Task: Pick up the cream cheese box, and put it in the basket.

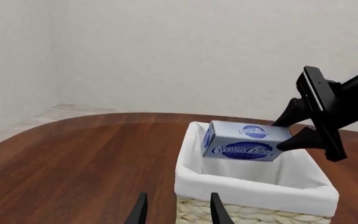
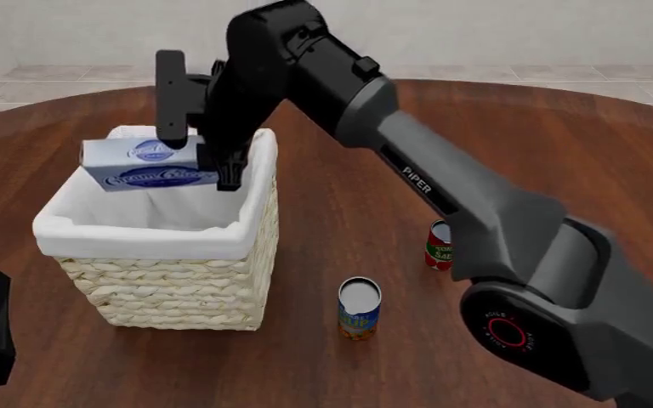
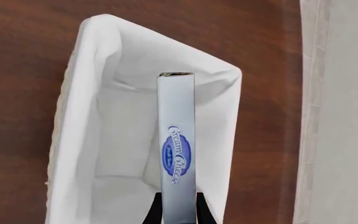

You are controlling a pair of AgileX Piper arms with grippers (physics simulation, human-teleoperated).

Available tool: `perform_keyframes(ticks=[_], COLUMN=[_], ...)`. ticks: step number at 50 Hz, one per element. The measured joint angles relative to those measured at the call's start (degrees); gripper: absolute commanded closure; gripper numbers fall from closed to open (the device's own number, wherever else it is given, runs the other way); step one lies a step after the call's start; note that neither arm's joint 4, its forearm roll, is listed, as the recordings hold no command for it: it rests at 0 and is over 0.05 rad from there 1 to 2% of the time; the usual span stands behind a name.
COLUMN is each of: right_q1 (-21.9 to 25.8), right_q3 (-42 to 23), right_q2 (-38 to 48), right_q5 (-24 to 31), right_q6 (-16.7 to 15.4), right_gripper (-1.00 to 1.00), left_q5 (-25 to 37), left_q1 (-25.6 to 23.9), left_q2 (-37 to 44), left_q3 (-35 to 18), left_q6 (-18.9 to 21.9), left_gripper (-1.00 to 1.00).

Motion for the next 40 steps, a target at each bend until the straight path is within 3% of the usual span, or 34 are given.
perform_keyframes(ticks=[12, 13, 40], right_q1=[0.04, 0.02, -0.23], right_q3=[0.01, -0.08, -1.64], right_q2=[0.77, 0.87, 1.79], right_q5=[-0.33, -0.32, -0.45], right_q6=[0.42, 0.44, 1.13], right_gripper=[1.0, -1.0, -1.0], left_q5=[0.02, 0.02, -0.11], left_q1=[0.01, 0.0, 0.0], left_q2=[0.0, 0.0, 0.0], left_q3=[-0.01, -0.01, 0.03], left_q6=[-0.05, -0.06, -0.08], left_gripper=[-1.0, -1.0, -1.0])
